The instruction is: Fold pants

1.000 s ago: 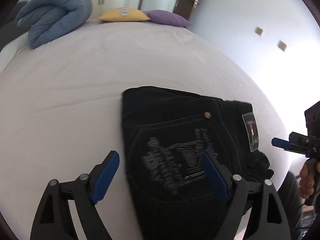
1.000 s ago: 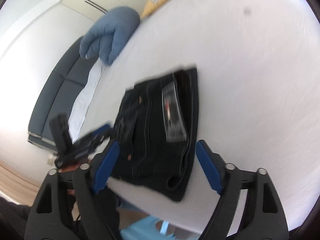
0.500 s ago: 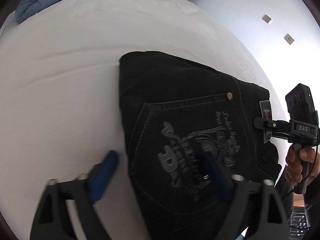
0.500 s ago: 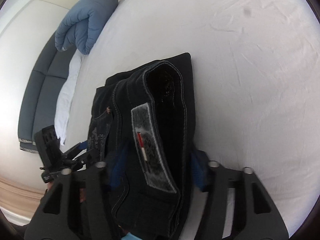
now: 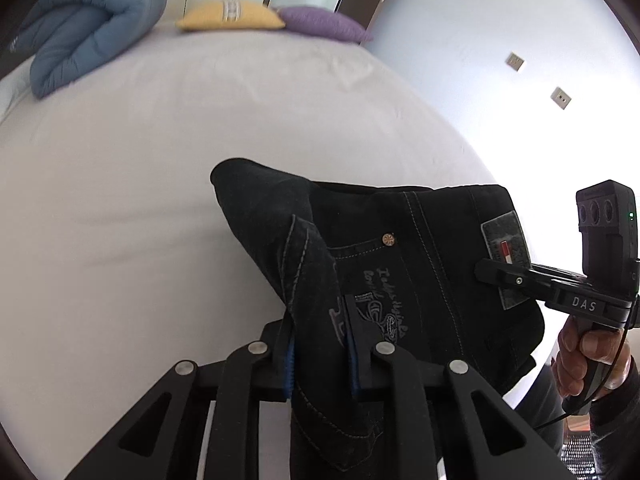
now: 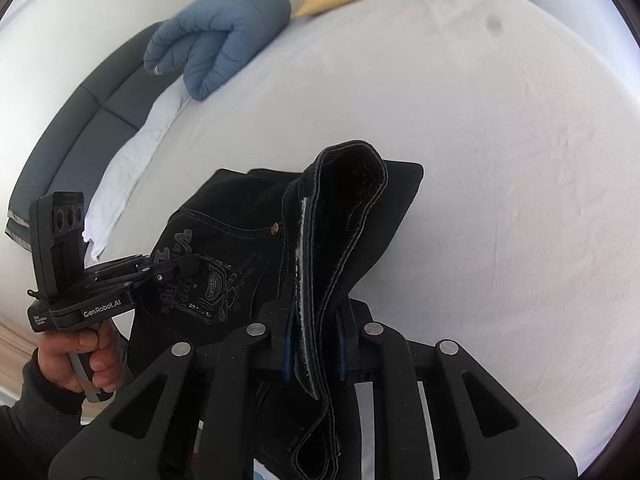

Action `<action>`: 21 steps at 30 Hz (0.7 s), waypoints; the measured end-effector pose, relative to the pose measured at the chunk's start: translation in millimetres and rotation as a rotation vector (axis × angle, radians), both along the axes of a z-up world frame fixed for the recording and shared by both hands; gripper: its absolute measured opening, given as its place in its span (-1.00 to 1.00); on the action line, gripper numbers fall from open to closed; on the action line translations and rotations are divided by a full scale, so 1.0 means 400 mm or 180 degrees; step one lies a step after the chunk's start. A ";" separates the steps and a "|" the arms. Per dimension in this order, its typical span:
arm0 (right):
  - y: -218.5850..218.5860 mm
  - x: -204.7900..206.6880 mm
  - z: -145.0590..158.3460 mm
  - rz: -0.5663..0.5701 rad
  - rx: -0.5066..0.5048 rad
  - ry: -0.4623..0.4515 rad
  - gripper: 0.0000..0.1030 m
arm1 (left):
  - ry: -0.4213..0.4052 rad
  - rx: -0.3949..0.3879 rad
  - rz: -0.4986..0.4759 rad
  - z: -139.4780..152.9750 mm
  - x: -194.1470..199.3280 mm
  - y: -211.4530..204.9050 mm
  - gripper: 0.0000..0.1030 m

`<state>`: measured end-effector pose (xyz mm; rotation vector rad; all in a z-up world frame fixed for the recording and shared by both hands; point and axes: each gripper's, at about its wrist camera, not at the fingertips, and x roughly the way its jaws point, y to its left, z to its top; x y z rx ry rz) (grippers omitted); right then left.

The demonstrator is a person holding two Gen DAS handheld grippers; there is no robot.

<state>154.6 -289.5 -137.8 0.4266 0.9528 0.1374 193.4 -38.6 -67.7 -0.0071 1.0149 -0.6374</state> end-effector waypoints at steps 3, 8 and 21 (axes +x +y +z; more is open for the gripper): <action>-0.051 0.038 0.048 -0.0031 -0.0001 -0.0114 -0.72 | -0.0077 -0.0015 0.0018 0.026 0.042 -0.026 -0.61; -0.148 0.112 0.016 -0.0104 0.0061 -0.0032 -0.70 | 0.0084 0.0097 0.0038 -0.049 0.126 -0.087 -0.50; -0.267 0.030 -0.067 -0.0604 -0.0142 0.0028 -0.04 | -0.0345 0.0309 0.0410 -0.075 0.044 -0.063 0.60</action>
